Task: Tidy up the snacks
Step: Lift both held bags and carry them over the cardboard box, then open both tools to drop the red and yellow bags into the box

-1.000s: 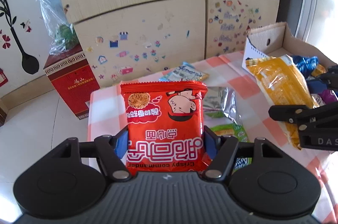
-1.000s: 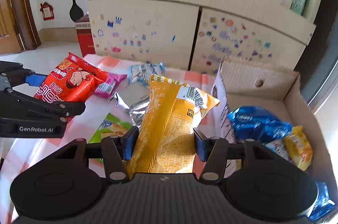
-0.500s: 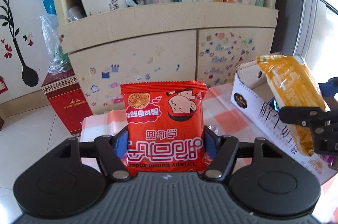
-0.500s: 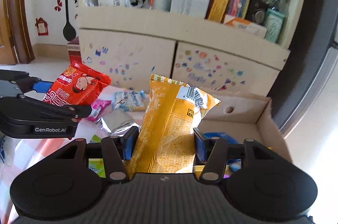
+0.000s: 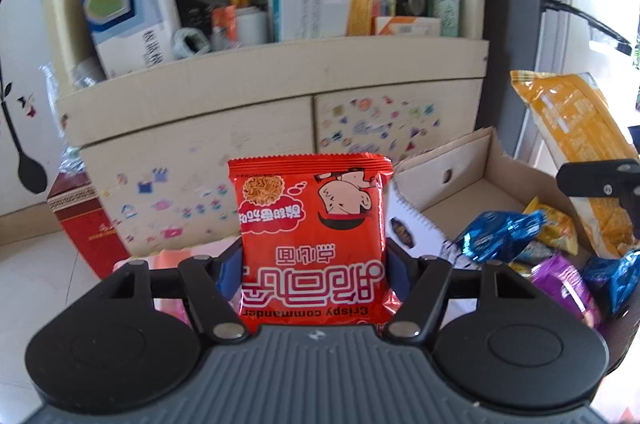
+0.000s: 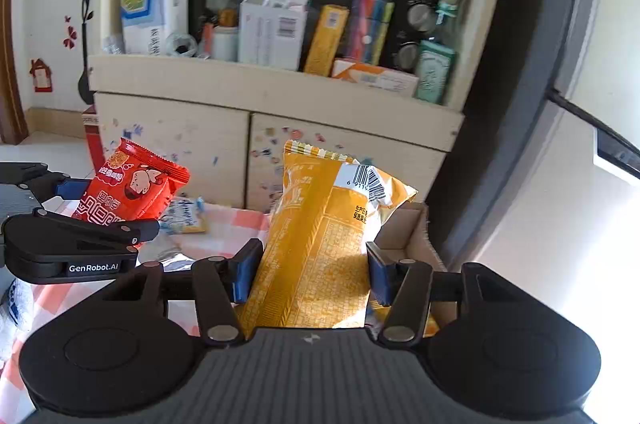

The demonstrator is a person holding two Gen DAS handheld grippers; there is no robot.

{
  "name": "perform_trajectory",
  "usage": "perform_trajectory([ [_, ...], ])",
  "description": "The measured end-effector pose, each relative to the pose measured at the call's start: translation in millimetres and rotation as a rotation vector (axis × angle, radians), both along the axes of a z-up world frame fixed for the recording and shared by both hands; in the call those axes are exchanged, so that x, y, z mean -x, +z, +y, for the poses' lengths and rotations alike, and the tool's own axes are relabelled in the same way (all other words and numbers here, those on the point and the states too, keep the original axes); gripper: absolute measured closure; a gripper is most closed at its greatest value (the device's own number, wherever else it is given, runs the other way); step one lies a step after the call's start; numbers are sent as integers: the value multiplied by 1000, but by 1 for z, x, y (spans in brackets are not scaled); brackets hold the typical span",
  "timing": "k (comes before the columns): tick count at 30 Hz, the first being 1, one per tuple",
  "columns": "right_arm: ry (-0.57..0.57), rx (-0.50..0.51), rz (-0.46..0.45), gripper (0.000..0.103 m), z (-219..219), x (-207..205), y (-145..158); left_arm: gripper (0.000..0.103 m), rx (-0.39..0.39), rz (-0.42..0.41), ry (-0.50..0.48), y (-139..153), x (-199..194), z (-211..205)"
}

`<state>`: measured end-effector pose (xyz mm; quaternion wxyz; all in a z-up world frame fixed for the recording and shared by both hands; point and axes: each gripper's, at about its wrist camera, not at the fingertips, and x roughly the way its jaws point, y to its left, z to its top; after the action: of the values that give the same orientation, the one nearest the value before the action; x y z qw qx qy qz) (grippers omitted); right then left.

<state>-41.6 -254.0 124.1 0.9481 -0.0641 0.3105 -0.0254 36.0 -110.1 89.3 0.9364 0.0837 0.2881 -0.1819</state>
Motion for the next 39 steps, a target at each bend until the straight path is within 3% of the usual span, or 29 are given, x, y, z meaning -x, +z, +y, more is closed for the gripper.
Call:
perform_trajectory([
  [15, -185, -68, 3, 42, -54, 6, 4, 35, 72, -1, -213, 4, 5, -80],
  [23, -269, -124, 34, 40, -72, 0, -7, 33, 101, 69, -298, -11, 5, -112],
  [28, -334, -199, 40, 26, -84, 1, -9, 8, 94, 68, -301, -7, 9, -114],
  [33, -355, -244, 3, 18, -86, 5, -5, 7, 102, 56, -264, 9, 8, -101],
  [39, -323, -288, -3, 13, -80, 1, -4, 7, 137, 129, -189, 16, -5, -70],
])
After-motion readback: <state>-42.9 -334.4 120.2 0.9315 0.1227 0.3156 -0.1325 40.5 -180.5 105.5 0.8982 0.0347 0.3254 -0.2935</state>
